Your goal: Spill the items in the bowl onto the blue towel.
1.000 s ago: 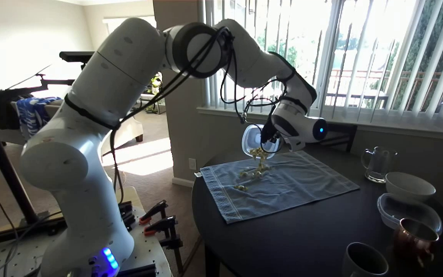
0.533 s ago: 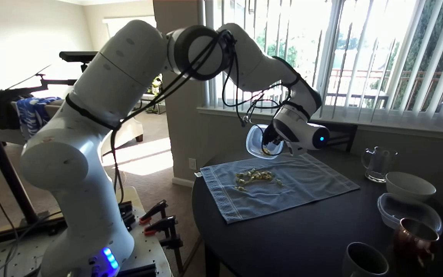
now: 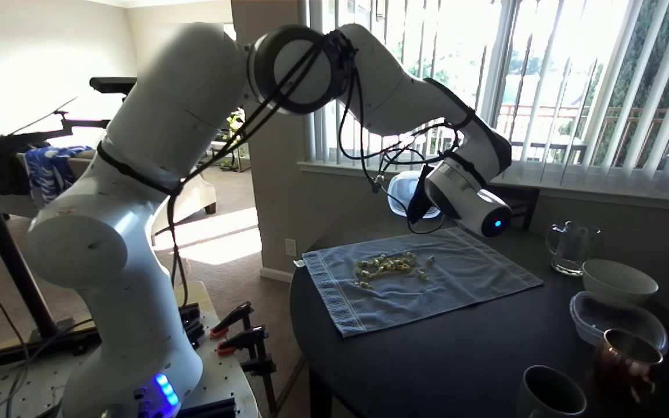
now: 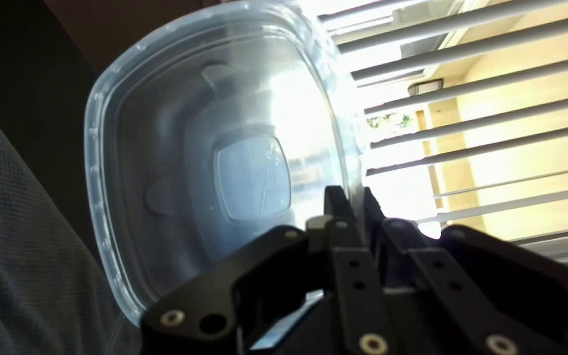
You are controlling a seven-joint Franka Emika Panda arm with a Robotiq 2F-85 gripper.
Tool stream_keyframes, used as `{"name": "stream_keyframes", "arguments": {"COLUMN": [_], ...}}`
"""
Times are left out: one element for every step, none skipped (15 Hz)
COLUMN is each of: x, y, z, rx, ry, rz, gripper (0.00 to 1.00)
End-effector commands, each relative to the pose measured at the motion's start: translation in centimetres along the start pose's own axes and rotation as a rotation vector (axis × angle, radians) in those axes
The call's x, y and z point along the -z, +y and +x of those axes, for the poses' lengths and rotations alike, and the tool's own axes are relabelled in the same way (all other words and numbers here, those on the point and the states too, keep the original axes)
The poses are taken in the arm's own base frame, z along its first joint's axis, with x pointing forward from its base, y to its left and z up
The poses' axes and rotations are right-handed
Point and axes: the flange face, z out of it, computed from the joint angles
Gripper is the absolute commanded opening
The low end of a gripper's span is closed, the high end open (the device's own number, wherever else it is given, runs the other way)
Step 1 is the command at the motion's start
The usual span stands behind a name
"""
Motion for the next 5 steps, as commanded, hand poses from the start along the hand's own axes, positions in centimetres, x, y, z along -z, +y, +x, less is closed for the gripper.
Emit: {"name": "stream_keyframes", "arguments": {"x": [0.76,0.7,0.55,0.29,0.1], "y": [0.0,0.27,0.51,0.57,0.63], "z": [-1.43,-1.64,-1.88,-2.02,-2.16], "rx": [0.106,0.119,0.126,0.128,0.13], "ry": [-0.05,-0.068,-0.082,-0.092,-0.098], "rz": [0.046,0.042,0.039,0.032,0.029], "gripper": [0.05,0.05,0.05,0.05,0.05]}}
